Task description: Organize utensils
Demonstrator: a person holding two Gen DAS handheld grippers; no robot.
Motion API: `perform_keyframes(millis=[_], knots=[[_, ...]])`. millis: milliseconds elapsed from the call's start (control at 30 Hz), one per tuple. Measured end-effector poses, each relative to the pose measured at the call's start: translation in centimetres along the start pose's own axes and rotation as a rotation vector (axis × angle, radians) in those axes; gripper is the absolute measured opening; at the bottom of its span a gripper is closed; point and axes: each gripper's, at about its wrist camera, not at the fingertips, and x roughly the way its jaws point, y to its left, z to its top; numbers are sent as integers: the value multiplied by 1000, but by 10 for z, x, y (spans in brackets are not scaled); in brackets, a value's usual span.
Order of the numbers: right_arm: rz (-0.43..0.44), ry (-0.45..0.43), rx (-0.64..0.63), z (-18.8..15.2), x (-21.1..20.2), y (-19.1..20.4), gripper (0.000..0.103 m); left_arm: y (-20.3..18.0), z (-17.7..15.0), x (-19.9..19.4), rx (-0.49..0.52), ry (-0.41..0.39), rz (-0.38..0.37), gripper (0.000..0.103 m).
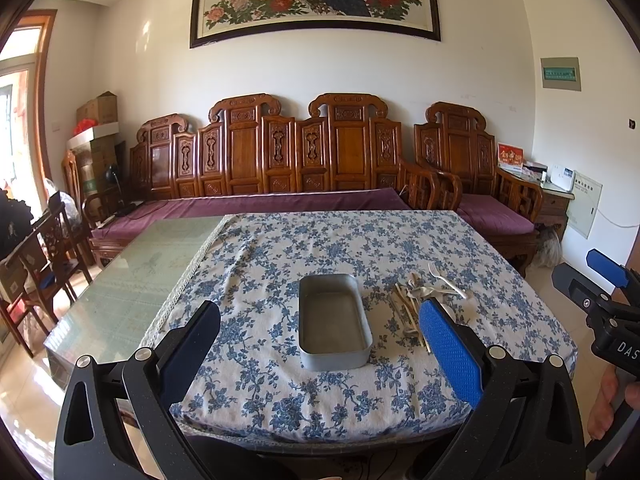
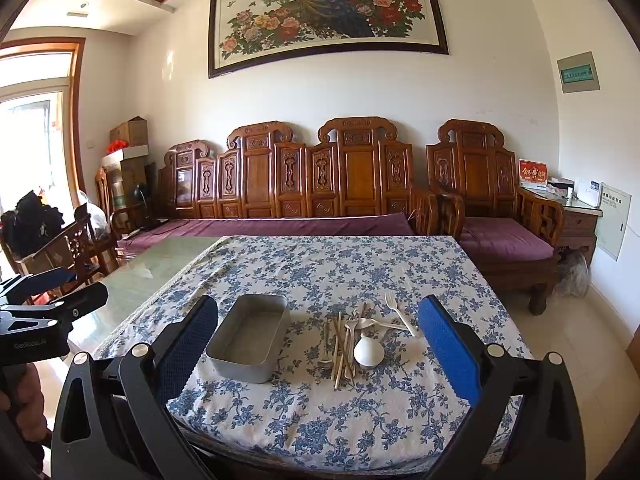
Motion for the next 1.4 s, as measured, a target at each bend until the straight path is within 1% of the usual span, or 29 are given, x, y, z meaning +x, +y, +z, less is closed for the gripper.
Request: perform_keyframes(millis=[733, 967, 1200, 1400], knots=[[3, -3, 2, -2, -1, -3, 100, -6, -4, 1, 1, -1, 0, 96], [6, -5, 1, 2, -5, -3, 100, -4, -5, 4, 0, -2, -2, 96], [8, -7, 2, 3, -5, -5, 100, -4, 4, -4, 1, -8, -4, 96], [10, -8, 2, 3, -7, -6, 100, -5, 6, -5, 1, -10, -5, 96]])
